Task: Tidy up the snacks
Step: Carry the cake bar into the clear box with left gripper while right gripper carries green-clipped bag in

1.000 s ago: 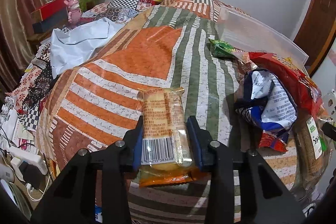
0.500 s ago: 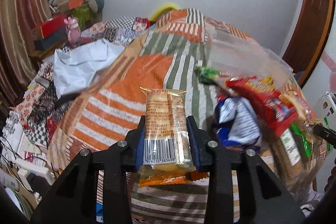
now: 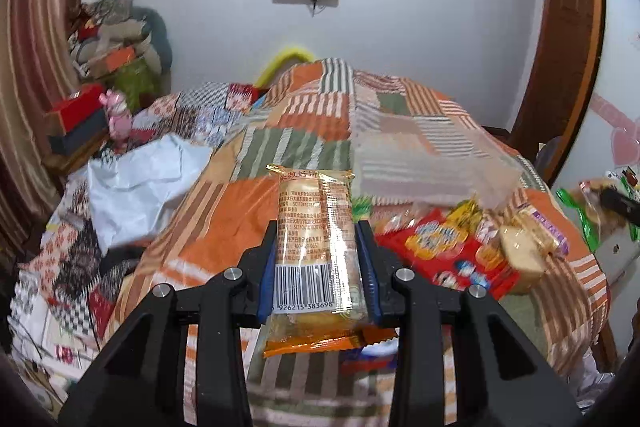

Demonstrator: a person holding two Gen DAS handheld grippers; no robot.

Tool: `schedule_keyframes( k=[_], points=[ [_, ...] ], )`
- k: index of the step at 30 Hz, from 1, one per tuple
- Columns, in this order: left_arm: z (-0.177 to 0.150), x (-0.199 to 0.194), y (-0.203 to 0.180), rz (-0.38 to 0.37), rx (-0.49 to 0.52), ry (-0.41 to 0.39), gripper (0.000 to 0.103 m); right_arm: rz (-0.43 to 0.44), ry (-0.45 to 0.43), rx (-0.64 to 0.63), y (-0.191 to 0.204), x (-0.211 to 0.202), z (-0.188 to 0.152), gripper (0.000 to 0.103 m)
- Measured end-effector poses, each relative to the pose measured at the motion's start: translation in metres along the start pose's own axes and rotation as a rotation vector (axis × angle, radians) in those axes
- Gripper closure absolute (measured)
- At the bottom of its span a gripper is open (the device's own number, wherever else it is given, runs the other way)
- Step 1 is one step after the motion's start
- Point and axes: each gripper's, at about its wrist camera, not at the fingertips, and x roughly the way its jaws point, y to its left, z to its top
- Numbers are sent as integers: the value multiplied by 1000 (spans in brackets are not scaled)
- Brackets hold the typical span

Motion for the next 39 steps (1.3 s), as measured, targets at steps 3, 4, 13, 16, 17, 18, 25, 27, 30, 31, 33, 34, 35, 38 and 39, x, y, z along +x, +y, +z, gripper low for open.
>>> schedule_keyframes(
  k=[3,4,13,16,17,18,25,27,30,31,33,34,35,38,39],
  points=[
    [13,5,-9,-4,25,-22,67,-6,-28,-5,0,6,12,54],
    [18,7,-13,-4,34,-28,67,-6,-37,-7,0,9,16,53],
    [54,39,-33,-20,78,-37,67,-13,-77,-21,0,33,41,53],
    [66,51,-35,-39,78,-29,67,-23,-87,-26,-1,40,46,53],
    [69,55,-36,-47,78,-24,67,-21,-89,-25,-1,43,48,53],
    [74,62,-37,-59,82,-12,67,-19,-90,-24,-2,45,49,53],
    [91,94,-51,-69,120,37,67,-16,-85,-27,-12,63,60,53],
    [94,101,-56,-68,129,46,67,-17,-80,-31,-12,70,64,53],
    [100,113,-60,-67,139,58,67,-12,-68,-32,-14,79,66,53],
    [101,118,-61,-70,139,66,67,-12,-61,-34,-14,82,67,53],
    [105,129,-63,-73,142,89,67,-11,-53,-38,-16,88,71,53],
    [106,134,-64,-78,142,100,67,-10,-48,-40,-17,91,72,53],
    [107,139,-64,-81,143,110,67,-10,-42,-43,-18,95,73,53],
    [111,156,-65,-77,150,142,67,-10,-23,-52,-19,103,72,53],
    [112,160,-65,-76,150,151,67,-9,-15,-55,-19,106,72,53]
  ],
)
